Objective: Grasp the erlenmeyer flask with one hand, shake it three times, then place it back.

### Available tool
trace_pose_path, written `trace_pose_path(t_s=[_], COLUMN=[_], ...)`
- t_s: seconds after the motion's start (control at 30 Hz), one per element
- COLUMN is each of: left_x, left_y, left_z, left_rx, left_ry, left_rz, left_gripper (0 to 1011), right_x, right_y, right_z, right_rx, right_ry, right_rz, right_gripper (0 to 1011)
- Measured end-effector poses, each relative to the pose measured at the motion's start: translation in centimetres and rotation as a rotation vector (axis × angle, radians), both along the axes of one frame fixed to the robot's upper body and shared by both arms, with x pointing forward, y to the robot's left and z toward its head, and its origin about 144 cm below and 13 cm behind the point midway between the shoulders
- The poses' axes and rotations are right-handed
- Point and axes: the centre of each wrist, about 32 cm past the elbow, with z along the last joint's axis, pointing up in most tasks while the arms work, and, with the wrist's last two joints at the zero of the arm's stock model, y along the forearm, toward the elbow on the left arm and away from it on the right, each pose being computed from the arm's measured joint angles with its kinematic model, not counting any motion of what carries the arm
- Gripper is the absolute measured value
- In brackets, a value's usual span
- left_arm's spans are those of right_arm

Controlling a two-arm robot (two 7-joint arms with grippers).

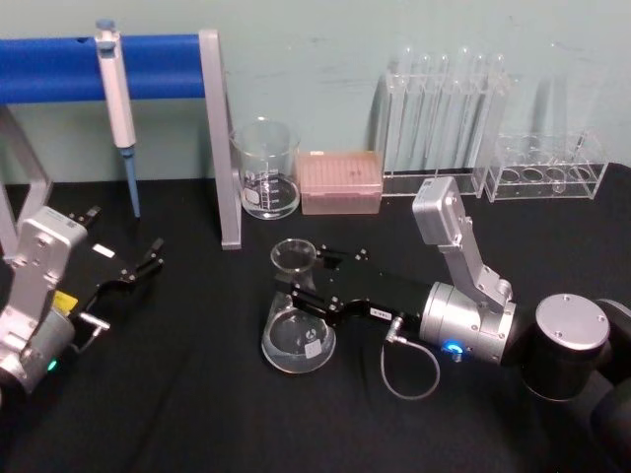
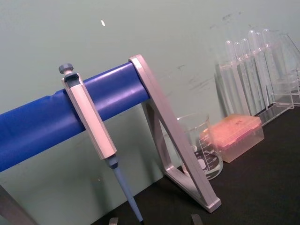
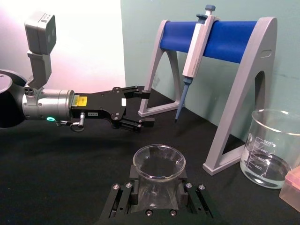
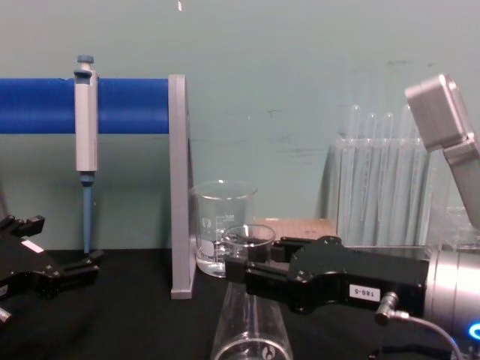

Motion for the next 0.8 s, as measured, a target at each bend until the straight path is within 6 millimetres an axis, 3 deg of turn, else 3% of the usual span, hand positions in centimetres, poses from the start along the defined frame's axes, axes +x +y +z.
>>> trace_pose_path(t_s=[0.8], left_x=[0.00], left_y=[0.00], left_z=[0.00], left_rx=[0.000], left_ry=[0.000], left_rz=[0.000], left_gripper=[1001], right_x=[0.29], right_y=[-0.14], right_z=[-0.67], right_rx=[-0.005], right_ry=[0.020], right_rz=[0.003], right_gripper=[457])
